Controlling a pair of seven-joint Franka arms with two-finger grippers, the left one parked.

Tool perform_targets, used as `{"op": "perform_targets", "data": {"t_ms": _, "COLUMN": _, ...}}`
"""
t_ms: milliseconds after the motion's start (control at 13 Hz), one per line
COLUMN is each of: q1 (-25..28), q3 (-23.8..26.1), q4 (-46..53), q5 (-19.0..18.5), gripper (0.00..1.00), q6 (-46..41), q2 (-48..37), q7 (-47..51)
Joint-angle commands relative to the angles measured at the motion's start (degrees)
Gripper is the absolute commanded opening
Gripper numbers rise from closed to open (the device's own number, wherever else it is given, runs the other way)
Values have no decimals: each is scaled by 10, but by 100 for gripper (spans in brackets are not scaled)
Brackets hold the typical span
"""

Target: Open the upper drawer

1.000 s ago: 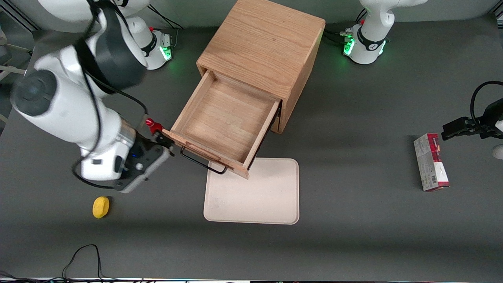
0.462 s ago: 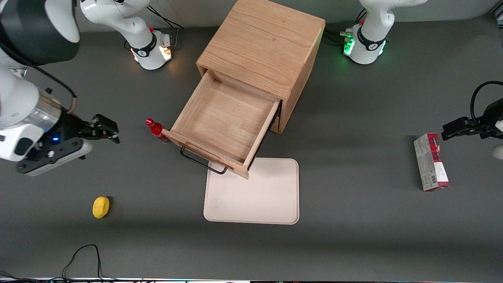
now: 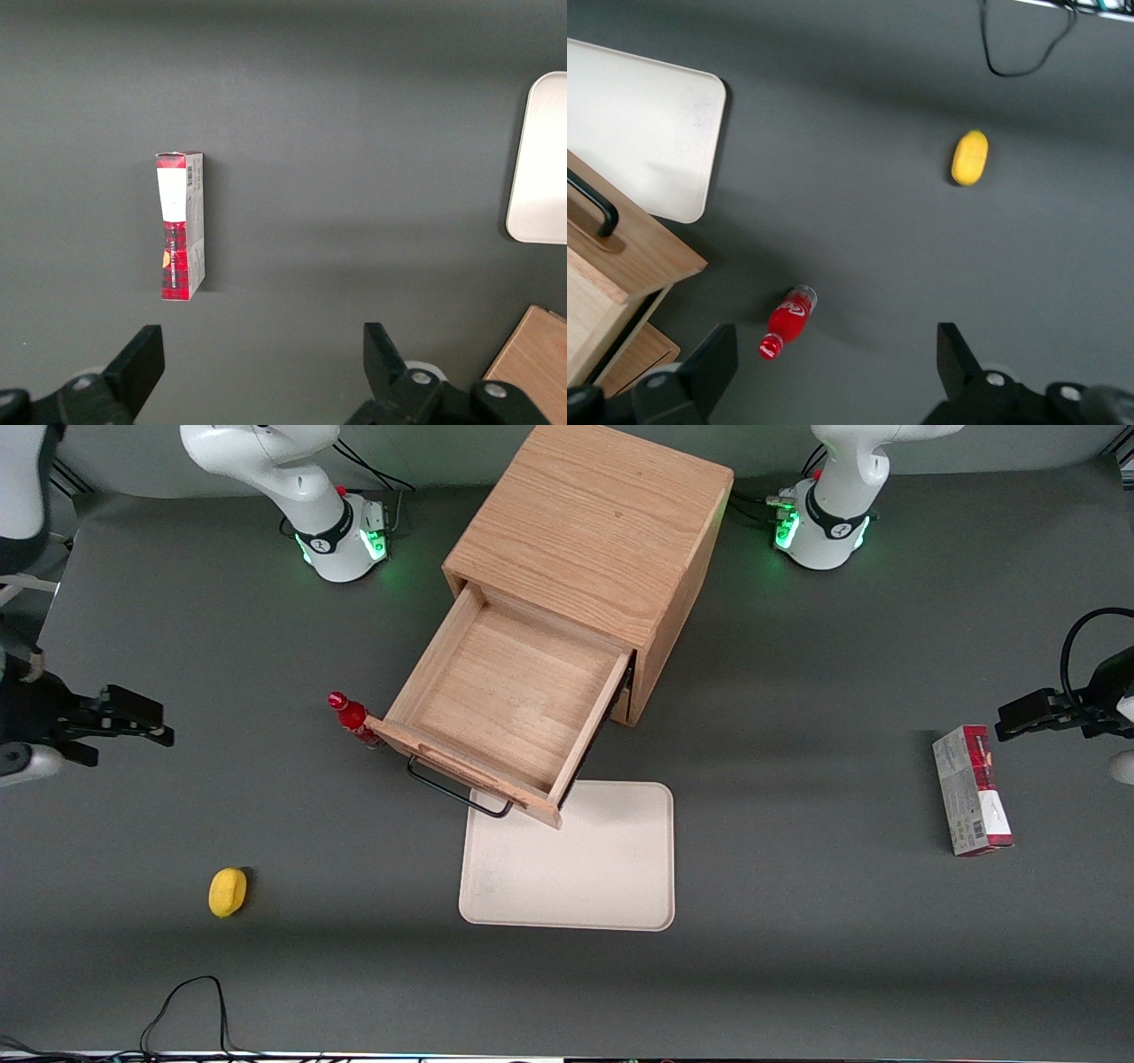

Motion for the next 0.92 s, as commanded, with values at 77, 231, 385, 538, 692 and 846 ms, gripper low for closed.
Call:
{"op": "perform_targets", "data": {"t_ms": 77, "q1": -111, "q3": 124, "q4": -85, "q5": -57, "gripper": 100, "q6": 38, "q2": -69, "q7": 44}}
{"op": "perform_targets", "data": {"t_ms": 231, "q1": -135, "q3": 144, "q4": -130, "q5": -58, "gripper": 100, "q6": 69, "q2": -93, "q7": 57}}
{"op": "perform_targets", "data": {"t_ms": 385, "q1": -136, "q3": 144, "q4": -134, "q5": -58, "gripper": 100, "q6": 69, "q2": -92, "q7": 57}}
{"op": "perform_targets", "data": {"t_ms": 538, "q1": -136, "q3": 142, "q4": -141, "q5": -59, "gripper": 100, "q6": 69, "q2": -92, "q7": 57}}
{"op": "perform_targets", "data": {"t_ms": 692, "q1": -136, "q3": 138, "q4": -140, "q5": -60, "gripper": 100, "q6": 69, "q2": -90, "q7": 57}}
{"op": "perform_targets", "data": {"t_ms": 846, "q1": -135, "q3": 137, "q4": -140, "q5": -78, "gripper": 100, "q6": 68, "q2": -86, "q7": 57}}
